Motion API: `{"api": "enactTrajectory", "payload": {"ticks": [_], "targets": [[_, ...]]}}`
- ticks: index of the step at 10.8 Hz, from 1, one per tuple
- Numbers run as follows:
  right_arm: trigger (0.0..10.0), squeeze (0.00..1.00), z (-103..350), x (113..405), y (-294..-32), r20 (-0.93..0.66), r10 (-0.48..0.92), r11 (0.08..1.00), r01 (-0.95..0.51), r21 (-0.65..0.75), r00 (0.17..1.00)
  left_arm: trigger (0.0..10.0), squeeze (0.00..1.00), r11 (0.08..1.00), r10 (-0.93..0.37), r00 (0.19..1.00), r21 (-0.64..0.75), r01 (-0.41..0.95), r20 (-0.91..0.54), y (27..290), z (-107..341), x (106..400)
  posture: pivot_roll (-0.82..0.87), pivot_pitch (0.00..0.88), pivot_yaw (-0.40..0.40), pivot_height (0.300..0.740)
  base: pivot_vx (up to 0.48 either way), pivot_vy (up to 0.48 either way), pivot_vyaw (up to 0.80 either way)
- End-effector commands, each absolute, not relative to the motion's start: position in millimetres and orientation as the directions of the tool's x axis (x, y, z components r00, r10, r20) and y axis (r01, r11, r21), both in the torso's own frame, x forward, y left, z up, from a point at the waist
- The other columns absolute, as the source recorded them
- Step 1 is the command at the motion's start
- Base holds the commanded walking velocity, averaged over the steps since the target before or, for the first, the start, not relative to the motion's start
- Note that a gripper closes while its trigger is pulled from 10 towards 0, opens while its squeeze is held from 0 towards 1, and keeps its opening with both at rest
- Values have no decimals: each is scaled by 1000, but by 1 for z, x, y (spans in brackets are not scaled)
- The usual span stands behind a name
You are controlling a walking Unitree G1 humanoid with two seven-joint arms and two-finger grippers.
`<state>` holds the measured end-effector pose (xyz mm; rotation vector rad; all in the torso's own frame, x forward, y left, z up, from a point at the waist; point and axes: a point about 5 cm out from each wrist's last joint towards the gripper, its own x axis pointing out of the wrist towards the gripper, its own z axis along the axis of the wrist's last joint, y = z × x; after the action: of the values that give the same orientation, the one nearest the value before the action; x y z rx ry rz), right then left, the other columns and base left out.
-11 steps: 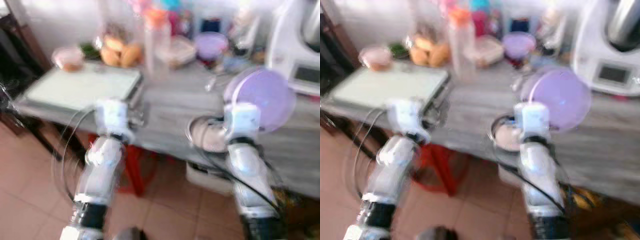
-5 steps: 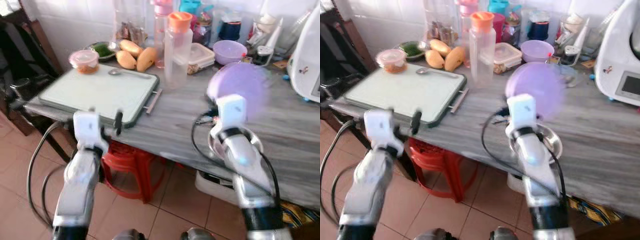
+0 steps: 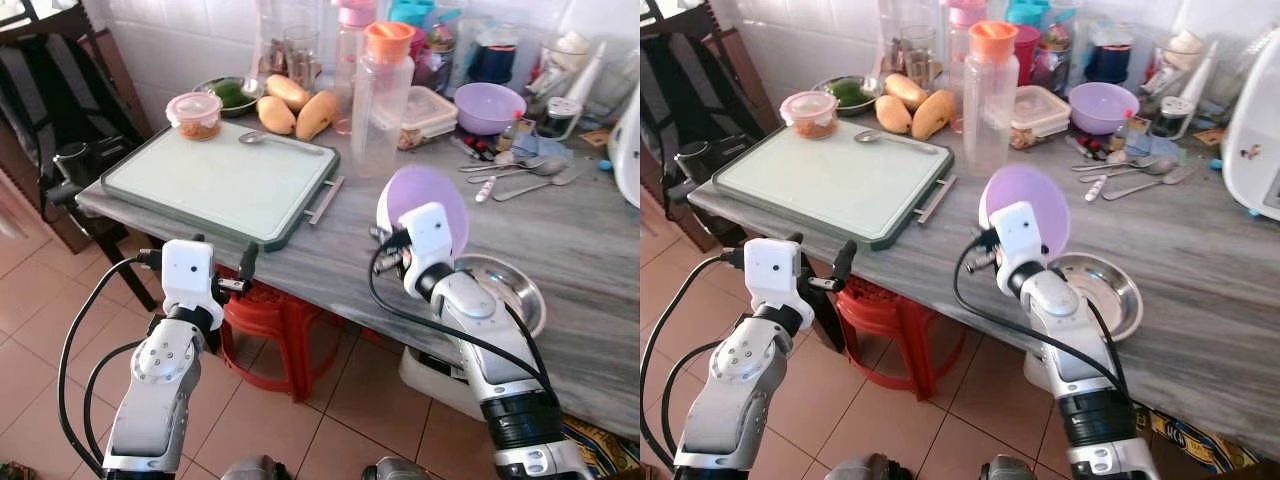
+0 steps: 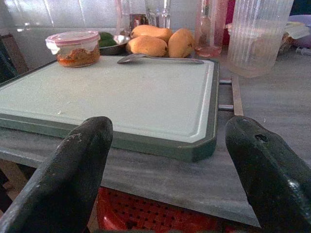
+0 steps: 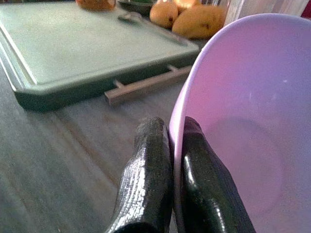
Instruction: Setting the table
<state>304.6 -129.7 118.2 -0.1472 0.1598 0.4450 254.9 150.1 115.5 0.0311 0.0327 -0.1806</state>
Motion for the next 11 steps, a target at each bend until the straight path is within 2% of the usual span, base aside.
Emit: {"api": "enactTrajectory", "payload": {"ticks": [1,6,7,9,11], "targets": [[10000,0,120,307,-130,-197,427,880,-456,-132,882,10000,0,982,-184,981,26,186,-58,152,114,254,3,0,34,740,0,0,0],[10000,0,109,305,-134,-252,438,866,-480,-141,863,10000,0,976,-213,972,24,216,-96,148,111,255,5,0,33,740,0,0,0],[10000,580,107,306,-135,-256,437,866,-480,-140,862,10000,0,979,-203,975,17,205,-88,149,112,255,6,0,33,740,0,0,0],[10000,1000,106,306,-135,-261,437,865,-482,-140,861,10000,0,969,-247,963,-10,247,-105,150,110,251,8,0,33,740,0,0,0],[10000,1000,106,306,-135,-258,437,864,-482,-145,862,10000,0,922,-387,914,-81,379,-126,143,106,245,5,0,34,740,0,0,0]]}}
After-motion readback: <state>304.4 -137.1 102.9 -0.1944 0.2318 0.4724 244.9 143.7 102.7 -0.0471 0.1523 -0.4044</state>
